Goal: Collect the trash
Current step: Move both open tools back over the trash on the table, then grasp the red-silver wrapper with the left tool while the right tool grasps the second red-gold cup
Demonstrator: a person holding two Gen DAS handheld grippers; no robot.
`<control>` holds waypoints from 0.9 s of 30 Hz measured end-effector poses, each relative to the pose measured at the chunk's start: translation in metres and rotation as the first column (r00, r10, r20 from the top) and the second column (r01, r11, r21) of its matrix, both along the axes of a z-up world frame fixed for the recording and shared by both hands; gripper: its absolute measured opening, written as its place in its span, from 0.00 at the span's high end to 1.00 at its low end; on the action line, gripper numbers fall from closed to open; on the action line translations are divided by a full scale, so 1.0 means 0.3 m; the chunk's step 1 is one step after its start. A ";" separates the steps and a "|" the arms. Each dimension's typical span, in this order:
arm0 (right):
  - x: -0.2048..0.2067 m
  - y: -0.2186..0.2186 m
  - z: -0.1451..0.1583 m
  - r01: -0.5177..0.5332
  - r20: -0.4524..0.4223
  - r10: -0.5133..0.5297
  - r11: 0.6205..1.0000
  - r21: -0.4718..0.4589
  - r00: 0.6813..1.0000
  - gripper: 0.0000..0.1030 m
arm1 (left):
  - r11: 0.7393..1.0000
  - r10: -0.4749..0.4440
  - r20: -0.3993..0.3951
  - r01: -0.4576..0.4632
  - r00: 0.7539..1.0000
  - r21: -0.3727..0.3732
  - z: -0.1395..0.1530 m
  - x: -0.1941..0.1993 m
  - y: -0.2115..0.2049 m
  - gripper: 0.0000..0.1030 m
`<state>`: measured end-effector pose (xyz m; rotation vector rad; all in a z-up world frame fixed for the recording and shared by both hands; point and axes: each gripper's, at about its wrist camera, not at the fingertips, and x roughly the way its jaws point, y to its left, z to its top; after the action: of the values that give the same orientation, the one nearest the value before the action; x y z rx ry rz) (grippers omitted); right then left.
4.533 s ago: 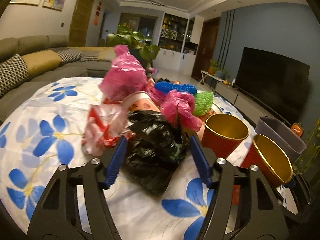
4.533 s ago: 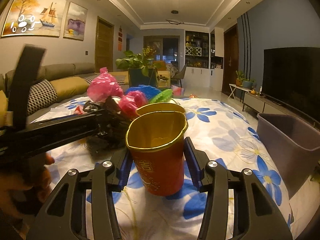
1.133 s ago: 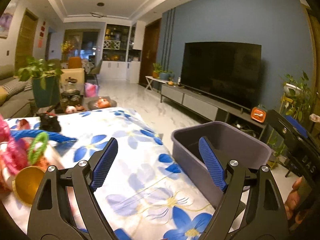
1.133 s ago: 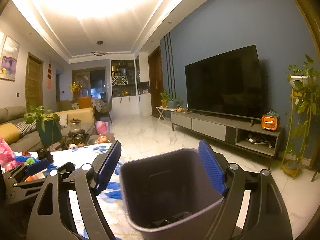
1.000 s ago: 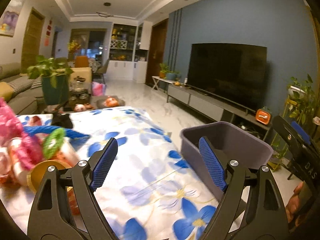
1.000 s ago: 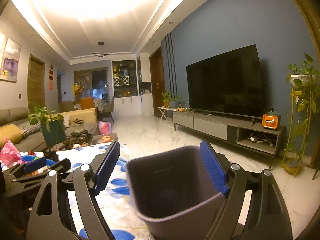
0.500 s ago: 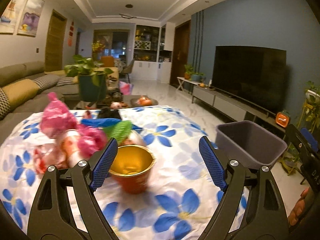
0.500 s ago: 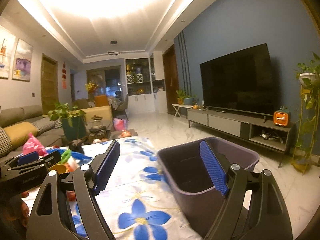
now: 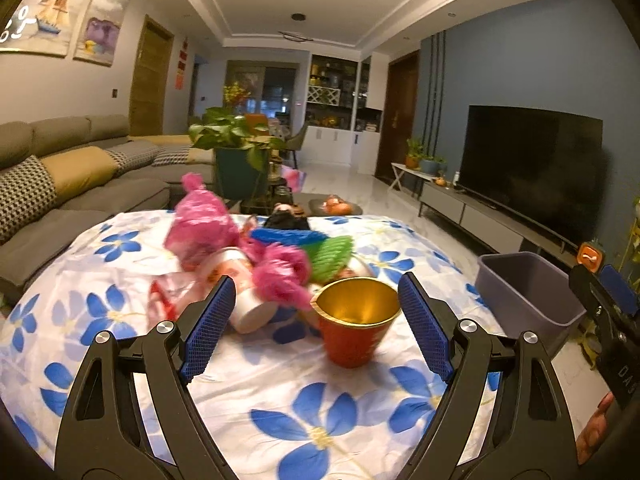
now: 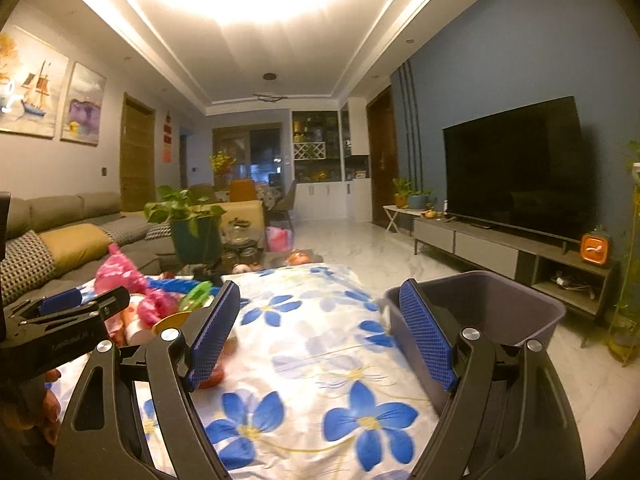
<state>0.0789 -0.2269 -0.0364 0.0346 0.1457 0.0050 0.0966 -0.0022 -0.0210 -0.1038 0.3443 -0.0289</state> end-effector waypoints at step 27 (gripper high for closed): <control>0.134 0.353 -0.139 -0.250 -0.117 0.245 0.968 -0.031 0.962 0.23 | 0.984 0.178 -0.126 -0.177 0.976 0.018 -0.214 0.126 0.360 0.21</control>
<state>0.1191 -0.1211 -0.0782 -0.0290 0.2620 0.2505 0.1345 0.1058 -0.0851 -0.1293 0.4611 0.1562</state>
